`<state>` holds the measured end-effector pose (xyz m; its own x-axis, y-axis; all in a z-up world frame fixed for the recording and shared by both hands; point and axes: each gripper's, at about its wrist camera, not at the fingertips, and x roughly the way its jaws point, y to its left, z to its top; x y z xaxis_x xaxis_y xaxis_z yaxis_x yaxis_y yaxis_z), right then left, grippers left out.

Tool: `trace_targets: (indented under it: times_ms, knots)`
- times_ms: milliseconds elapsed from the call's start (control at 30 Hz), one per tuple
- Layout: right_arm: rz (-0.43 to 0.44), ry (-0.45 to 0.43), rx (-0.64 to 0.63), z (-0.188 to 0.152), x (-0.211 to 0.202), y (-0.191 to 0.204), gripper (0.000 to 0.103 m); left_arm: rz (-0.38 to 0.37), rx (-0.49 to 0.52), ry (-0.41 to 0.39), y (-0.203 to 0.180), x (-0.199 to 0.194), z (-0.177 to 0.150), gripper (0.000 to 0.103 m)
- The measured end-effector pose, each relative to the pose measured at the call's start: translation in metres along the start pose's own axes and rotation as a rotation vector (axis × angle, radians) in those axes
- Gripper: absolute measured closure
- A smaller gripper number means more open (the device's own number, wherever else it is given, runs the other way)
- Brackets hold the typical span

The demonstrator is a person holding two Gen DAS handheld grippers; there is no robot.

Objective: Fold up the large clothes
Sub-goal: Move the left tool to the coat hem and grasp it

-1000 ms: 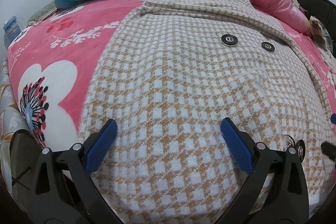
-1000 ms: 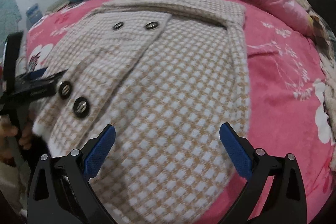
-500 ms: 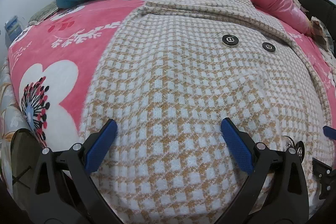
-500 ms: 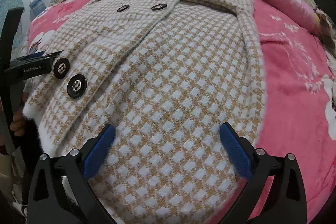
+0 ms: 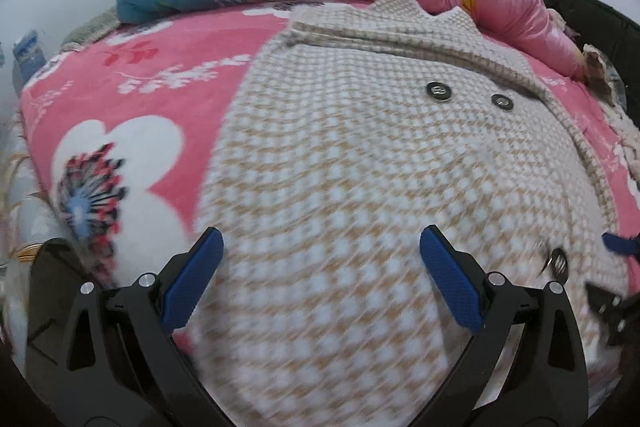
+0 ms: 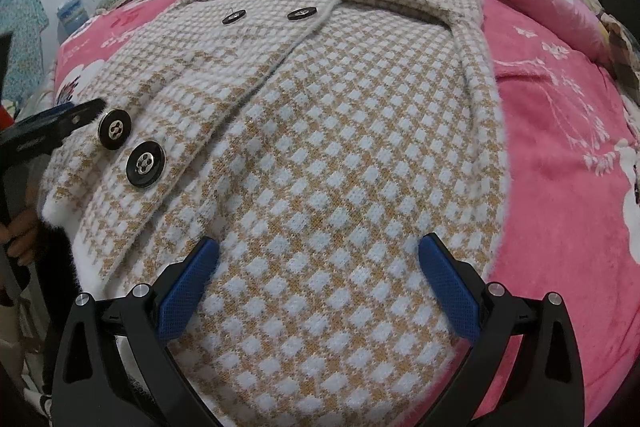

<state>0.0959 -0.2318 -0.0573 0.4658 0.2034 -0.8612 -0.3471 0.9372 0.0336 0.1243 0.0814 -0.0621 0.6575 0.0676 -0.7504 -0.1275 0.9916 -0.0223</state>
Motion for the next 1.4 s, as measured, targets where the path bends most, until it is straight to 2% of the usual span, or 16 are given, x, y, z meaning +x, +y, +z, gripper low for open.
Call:
trace_targets:
  times_ms: [233,533,600,733,867,1167,1400]
  knots:
    - [-0.002,-0.001,0.000,-0.001,0.000,0.000,0.006,-0.001,-0.020,-0.046,0.028,-0.035,-0.027,0.007]
    - [-0.004,-0.013,0.004,-0.002,-0.002,0.001,0.006,-0.037,-0.025,-0.053,0.035,-0.048,-0.048,0.008]
    - [-0.004,-0.013,0.005,-0.002,-0.002,0.002,0.006,-0.047,-0.031,-0.047,0.036,-0.046,-0.049,0.022]
    - [-0.006,-0.014,0.007,-0.002,-0.002,0.002,0.006,-0.110,-0.101,-0.018,0.046,-0.036,-0.049,0.034]
    - [-0.005,-0.014,0.006,-0.002,-0.002,0.001,0.006,-0.225,-0.197,0.015,0.063,-0.024,-0.048,0.045]
    - [-0.004,-0.015,0.007,-0.002,-0.002,0.001,0.006,-0.271,-0.225,0.036,0.072,-0.013,-0.037,0.048]
    - [-0.003,-0.017,0.006,-0.002,-0.003,0.002,0.006,-0.389,-0.351,0.078,0.090,0.004,-0.031,0.048]
